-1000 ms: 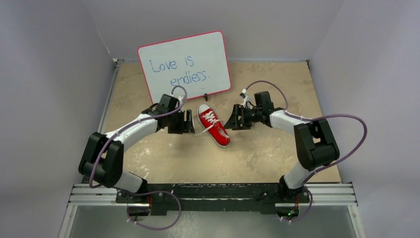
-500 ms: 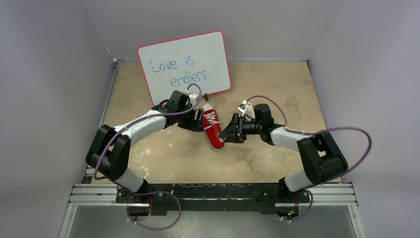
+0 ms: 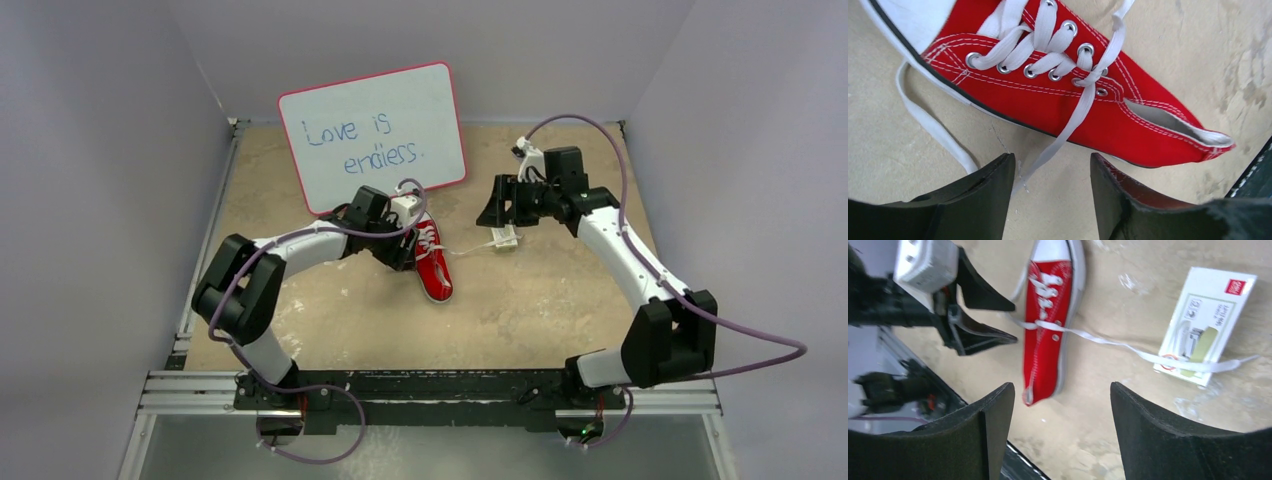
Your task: Tie the shoes
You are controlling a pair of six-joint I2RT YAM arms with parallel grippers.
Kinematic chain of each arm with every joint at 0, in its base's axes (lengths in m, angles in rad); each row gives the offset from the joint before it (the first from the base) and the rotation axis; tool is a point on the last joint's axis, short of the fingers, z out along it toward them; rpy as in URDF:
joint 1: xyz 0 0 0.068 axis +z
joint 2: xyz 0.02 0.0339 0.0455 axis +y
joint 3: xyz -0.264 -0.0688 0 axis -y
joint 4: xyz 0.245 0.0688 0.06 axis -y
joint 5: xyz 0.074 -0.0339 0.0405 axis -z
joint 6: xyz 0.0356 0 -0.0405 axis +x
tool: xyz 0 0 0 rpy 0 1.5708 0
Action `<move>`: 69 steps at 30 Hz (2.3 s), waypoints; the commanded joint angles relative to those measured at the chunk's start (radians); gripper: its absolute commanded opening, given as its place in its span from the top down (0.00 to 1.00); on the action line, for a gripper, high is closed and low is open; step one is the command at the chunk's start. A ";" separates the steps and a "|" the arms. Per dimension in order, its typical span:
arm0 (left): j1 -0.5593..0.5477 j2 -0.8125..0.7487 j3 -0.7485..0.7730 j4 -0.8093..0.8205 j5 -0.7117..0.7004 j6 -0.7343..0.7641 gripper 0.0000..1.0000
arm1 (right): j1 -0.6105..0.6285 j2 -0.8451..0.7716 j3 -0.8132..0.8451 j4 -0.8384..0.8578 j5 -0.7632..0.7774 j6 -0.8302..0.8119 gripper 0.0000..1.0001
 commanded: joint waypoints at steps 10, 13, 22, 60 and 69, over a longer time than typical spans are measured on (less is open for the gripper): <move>0.061 0.069 -0.013 0.009 0.202 0.169 0.46 | 0.003 -0.094 -0.189 0.313 0.079 -0.422 0.28; 0.061 0.076 -0.031 0.047 0.248 0.154 0.48 | 0.012 -0.044 -0.192 0.321 0.069 -0.621 0.29; 0.060 0.089 -0.030 0.104 0.213 0.119 0.73 | 0.063 0.158 -0.074 0.152 0.027 -0.960 0.38; 0.022 -0.191 -0.164 0.347 0.082 -0.320 1.00 | 0.167 0.234 -0.033 0.083 0.246 -0.643 1.00; 0.009 -0.251 -0.183 0.312 -0.041 -0.493 1.00 | 0.166 0.191 0.019 -0.025 0.024 -0.126 1.00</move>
